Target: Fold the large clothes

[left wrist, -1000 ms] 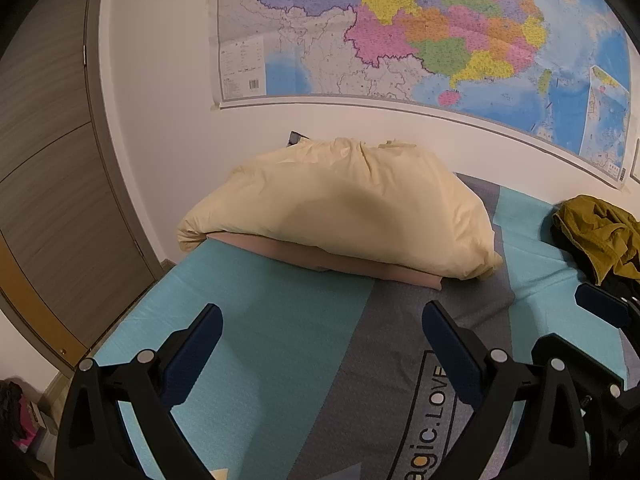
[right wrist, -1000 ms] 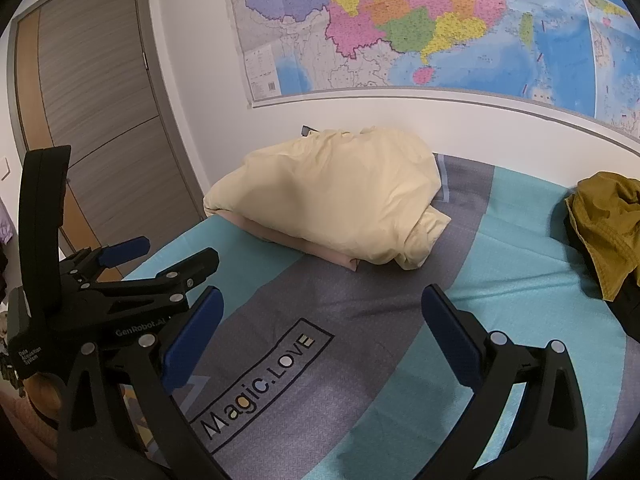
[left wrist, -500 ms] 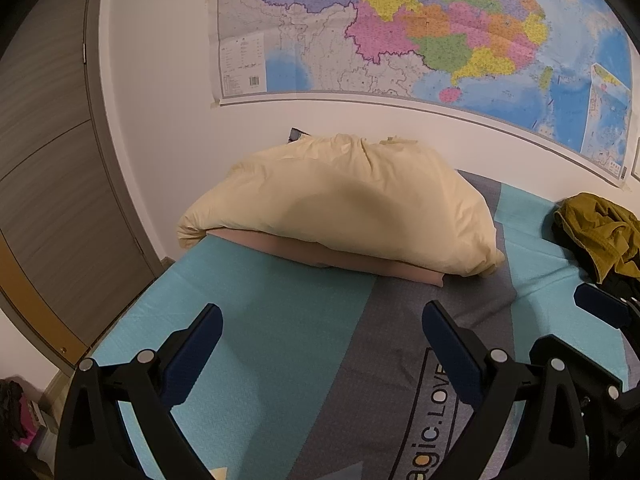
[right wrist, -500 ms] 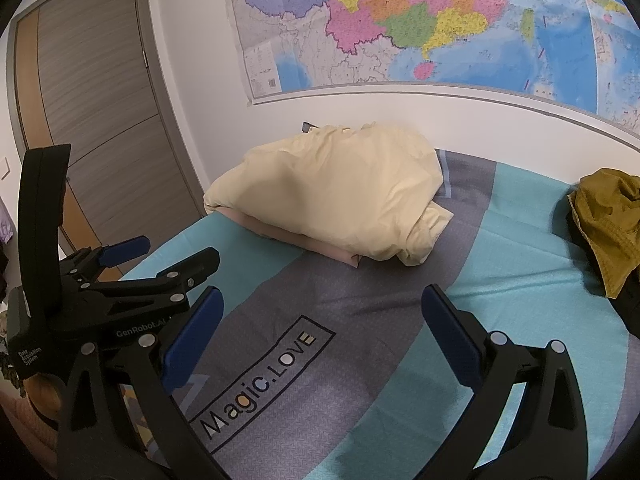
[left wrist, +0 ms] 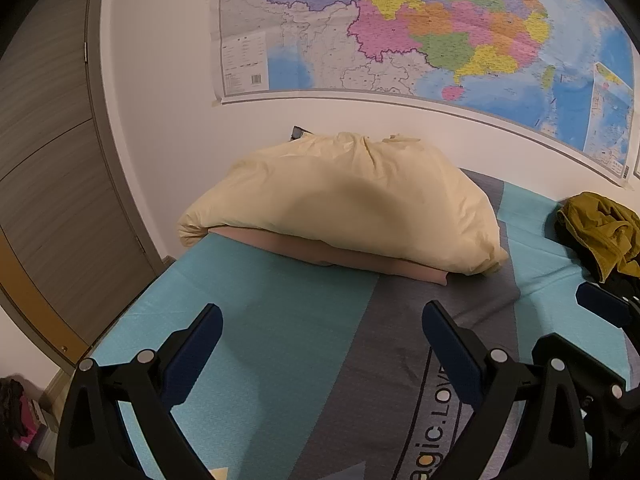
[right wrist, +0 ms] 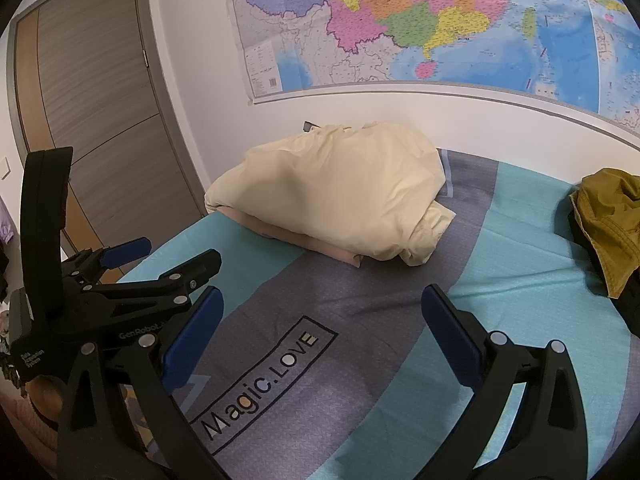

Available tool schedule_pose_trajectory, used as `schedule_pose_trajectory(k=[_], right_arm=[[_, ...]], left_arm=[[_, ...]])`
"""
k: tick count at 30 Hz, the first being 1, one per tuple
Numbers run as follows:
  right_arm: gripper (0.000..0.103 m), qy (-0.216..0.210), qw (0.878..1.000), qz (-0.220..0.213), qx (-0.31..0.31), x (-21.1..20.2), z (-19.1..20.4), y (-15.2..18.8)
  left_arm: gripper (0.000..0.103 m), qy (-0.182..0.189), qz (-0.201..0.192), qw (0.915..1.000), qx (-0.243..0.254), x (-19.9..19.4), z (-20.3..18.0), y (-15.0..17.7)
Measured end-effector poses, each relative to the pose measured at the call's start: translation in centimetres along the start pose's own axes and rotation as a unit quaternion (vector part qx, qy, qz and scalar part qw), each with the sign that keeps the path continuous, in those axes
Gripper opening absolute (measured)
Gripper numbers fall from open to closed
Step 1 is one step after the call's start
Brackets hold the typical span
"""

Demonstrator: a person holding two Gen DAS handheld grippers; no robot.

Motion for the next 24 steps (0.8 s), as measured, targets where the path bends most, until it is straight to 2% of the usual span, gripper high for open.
schedule_pose_trajectory(k=[8,14,20,24], right_arm=[[0.098,-0.001,1.000,0.001,0.001,0.1,0.0,0.0],[0.098,-0.001,1.000,0.003,0.004,0.1,-0.1,0.1],[0.098,0.004,1.000,0.003,0.011,-0.2,-0.9,0.5],[0.098,0.019,1.000,0.002,0.025,-1.3,-2.3,1.1]], left_arm=[[0.096,-0.003,-0.001,1.0000,0.000,0.1,0.0,0.0],[0.096,-0.005,-0.024,0.9997,0.000,-0.1,0.3,-0.6],[0.096,0.009,-0.001,0.9998,0.016,0.7,-1.2,0.1],[0.096,0.039,0.013,0.9989,0.024,1.0,-3.2,0.7]])
Point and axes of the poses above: each gripper's, at about its wrist camera, not at the fingertips, and x roughly the way its jaws point, z to its left, y to its underside, the point moved 9 cm from there along x, roughly the way its jaws point, and after that the axes turned 9 degrees about -x, right-handed, at the moved point
